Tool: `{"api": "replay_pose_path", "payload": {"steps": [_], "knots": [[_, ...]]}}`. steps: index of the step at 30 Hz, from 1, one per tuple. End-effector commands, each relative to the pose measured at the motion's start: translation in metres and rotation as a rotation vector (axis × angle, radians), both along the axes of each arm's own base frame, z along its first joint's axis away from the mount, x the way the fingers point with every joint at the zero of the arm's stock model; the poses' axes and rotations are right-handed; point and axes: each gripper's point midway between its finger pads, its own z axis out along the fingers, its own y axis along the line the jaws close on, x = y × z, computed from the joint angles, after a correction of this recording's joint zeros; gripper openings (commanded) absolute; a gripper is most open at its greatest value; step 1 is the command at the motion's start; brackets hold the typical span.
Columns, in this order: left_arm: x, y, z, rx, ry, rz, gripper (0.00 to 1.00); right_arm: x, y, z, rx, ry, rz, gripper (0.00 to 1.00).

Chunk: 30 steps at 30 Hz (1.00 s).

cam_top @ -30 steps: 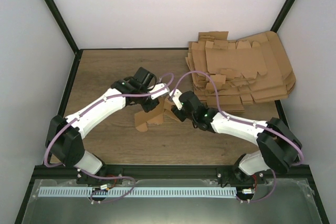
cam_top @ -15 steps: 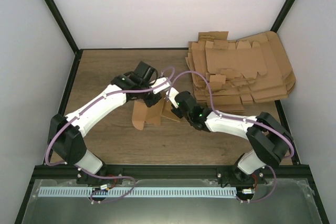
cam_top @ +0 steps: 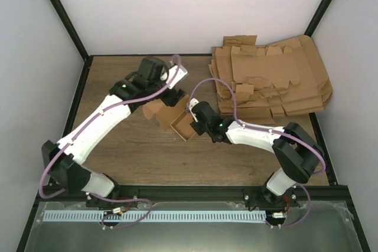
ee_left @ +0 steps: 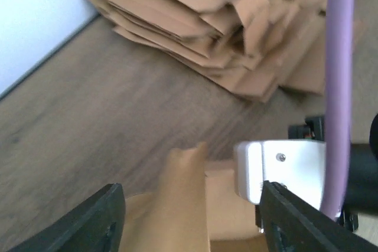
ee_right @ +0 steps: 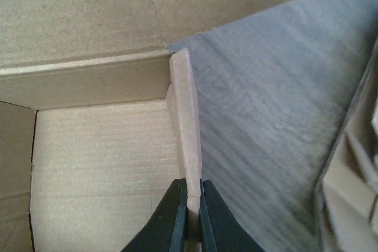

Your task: Fold the paper box

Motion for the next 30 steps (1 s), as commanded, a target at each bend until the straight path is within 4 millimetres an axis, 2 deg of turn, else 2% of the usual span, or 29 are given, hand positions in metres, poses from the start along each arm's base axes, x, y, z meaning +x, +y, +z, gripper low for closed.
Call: {"api": "replay_pose_path", "payload": {"steps": [1, 3, 6, 8, 10, 11, 13, 15, 18, 20, 22, 24, 27, 30], "knots": [[0.008, 0.028, 0.080, -0.184, -0.135, 0.222, 0.70, -0.011, 0.005, -0.003, 0.112, 0.179, -0.109, 0.01], [0.007, 0.046, 0.085, -0.197, -0.150, 0.318, 0.80, -0.018, 0.005, -0.011, 0.139, 0.262, -0.118, 0.01], [0.006, 0.081, 0.074, -0.208, -0.146, 0.503, 0.99, -0.026, 0.002, -0.016, 0.186, 0.344, -0.154, 0.01], [0.007, 0.105, 0.059, -0.247, -0.100, 0.618, 1.00, -0.032, 0.002, -0.018, 0.198, 0.374, -0.149, 0.01], [0.007, 0.115, 0.038, -0.289, -0.005, 0.678, 1.00, -0.036, 0.001, -0.019, 0.210, 0.389, -0.149, 0.01], [0.005, 0.112, 0.026, -0.295, 0.046, 0.669, 1.00, -0.037, 0.001, -0.021, 0.213, 0.395, -0.151, 0.01], [-0.002, 0.095, 0.004, -0.306, 0.138, 0.585, 1.00, -0.040, 0.000, -0.024, 0.211, 0.410, -0.151, 0.01], [-0.008, 0.080, -0.009, -0.332, 0.188, 0.509, 1.00, -0.043, 0.000, -0.029, 0.212, 0.424, -0.147, 0.01], [-0.023, 0.058, -0.004, -0.399, 0.199, 0.344, 1.00, -0.046, -0.001, -0.037, 0.203, 0.441, -0.149, 0.01], [-0.032, 0.055, 0.003, -0.419, 0.171, 0.281, 1.00, -0.047, -0.001, -0.041, 0.196, 0.447, -0.149, 0.01], [-0.037, 0.052, 0.001, -0.414, 0.168, 0.241, 1.00, -0.046, -0.002, -0.042, 0.196, 0.444, -0.151, 0.01], [-0.042, 0.047, -0.011, -0.385, 0.212, 0.197, 1.00, -0.046, -0.003, -0.044, 0.193, 0.442, -0.150, 0.01], [-0.043, 0.040, -0.038, -0.324, 0.311, 0.171, 0.99, -0.047, -0.002, -0.049, 0.184, 0.446, -0.147, 0.01], [-0.045, 0.033, -0.054, -0.299, 0.379, 0.140, 0.92, -0.047, -0.002, -0.053, 0.179, 0.448, -0.143, 0.01]]}}
